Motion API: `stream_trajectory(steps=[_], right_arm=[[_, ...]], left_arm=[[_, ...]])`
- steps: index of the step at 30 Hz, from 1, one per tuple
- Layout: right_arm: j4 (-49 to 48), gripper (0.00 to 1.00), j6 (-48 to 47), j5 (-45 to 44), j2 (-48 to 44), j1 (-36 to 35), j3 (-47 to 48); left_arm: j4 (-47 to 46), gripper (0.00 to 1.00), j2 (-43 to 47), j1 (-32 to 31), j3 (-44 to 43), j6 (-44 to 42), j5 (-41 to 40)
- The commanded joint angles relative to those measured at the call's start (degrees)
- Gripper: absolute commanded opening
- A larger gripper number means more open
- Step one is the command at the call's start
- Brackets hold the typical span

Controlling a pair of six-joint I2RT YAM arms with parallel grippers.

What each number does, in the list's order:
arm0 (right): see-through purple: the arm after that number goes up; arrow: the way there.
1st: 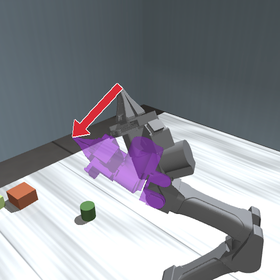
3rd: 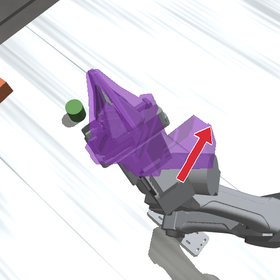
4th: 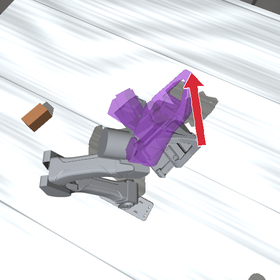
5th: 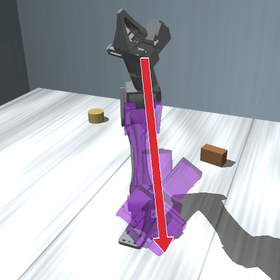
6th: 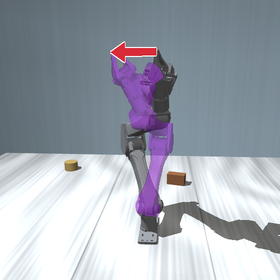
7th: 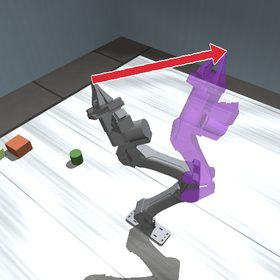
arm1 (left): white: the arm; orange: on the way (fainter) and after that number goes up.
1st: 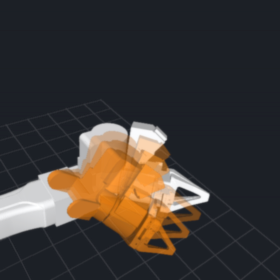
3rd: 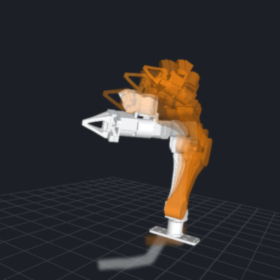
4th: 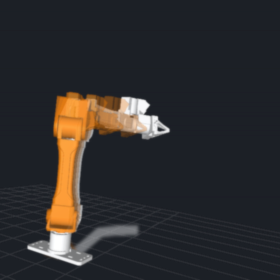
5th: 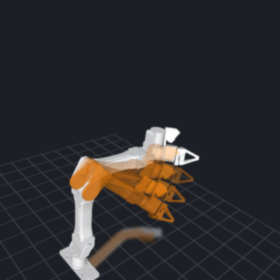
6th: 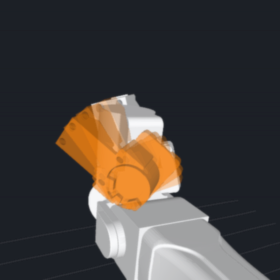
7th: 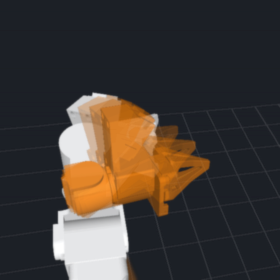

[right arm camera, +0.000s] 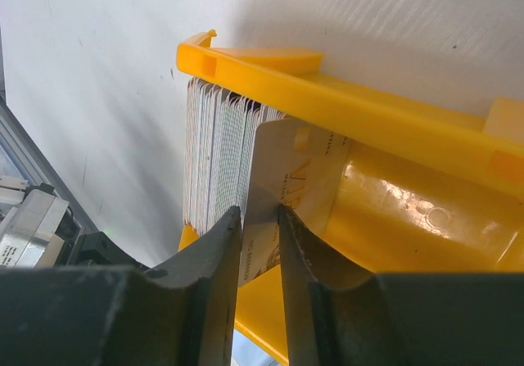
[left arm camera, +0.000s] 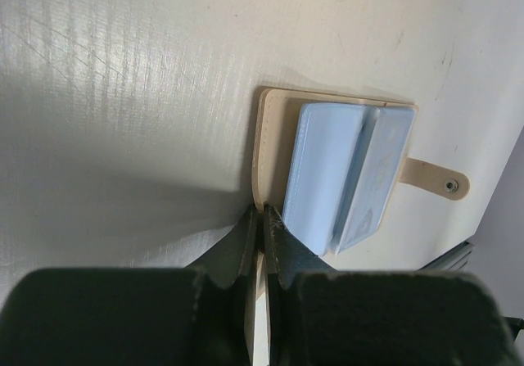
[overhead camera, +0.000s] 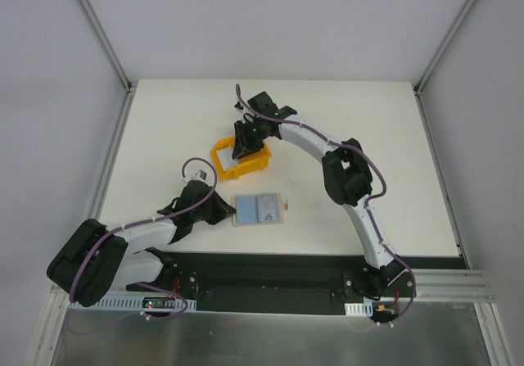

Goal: Put the credit cards into the card holder
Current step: Pick up the credit card from the storage box.

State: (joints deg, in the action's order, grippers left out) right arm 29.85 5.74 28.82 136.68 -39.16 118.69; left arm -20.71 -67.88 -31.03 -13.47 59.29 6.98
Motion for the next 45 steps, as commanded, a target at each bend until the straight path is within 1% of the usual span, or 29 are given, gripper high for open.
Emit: stream_trajectory(steps=[1, 12, 14, 20, 24, 30, 34, 37, 40, 43, 45], right_arm=[[-0.14, 0.26, -0.55, 1.33, -5.63, -0.31, 0.49], [-2.16, 0.21, 0.59, 1.42, -8.36, 0.57, -3.29], [-1.98, 0.17, 0.76, -0.33, -8.54, 0.66, -3.91], [-1.81, 0.00, 2.26, -9.38, -9.24, 0.66, -6.19], [-7.42, 0.00, 2.17, -13.78, -13.01, 0.57, -10.84], [-8.31, 0.00, 0.94, -15.72, -18.37, 1.89, -11.20], [-10.68, 0.00, 1.12, -16.07, -23.90, 2.07, -15.24], [-12.70, 0.00, 2.61, -16.69, -28.12, 1.98, -20.15], [-15.25, 0.00, 4.36, -18.79, -34.18, 1.46, -26.74], [-17.09, 0.00, 3.93, -22.65, -40.16, -0.65, -34.03], [-20.07, 0.00, 5.15, -22.76, -43.94, -1.79, -39.65]], left_arm=[[2.87, 0.00, -0.68, 0.44, -0.15, -1.45, -1.27], [2.52, 0.00, -1.56, 0.44, -0.41, -1.45, -1.01], [2.43, 0.00, -1.82, 0.53, -0.41, -1.45, -0.92], [2.17, 0.00, -1.91, 0.53, -0.24, -1.28, -0.74], [2.34, 0.00, -1.73, 0.44, -0.15, -1.37, -0.65], [2.52, 0.00, -1.47, 0.44, -0.06, -1.28, -0.74], [2.60, 0.00, -1.29, 0.44, -0.24, -1.19, -0.57], [2.60, 0.00, -1.21, 0.44, -0.32, -1.37, -0.57], [2.52, 0.00, -0.94, 0.44, -0.24, -1.37, -0.48], [2.60, 0.00, -0.50, 0.44, -0.32, -1.45, -0.48], [2.69, 0.00, -0.24, 0.53, -0.15, -1.45, -0.48]])
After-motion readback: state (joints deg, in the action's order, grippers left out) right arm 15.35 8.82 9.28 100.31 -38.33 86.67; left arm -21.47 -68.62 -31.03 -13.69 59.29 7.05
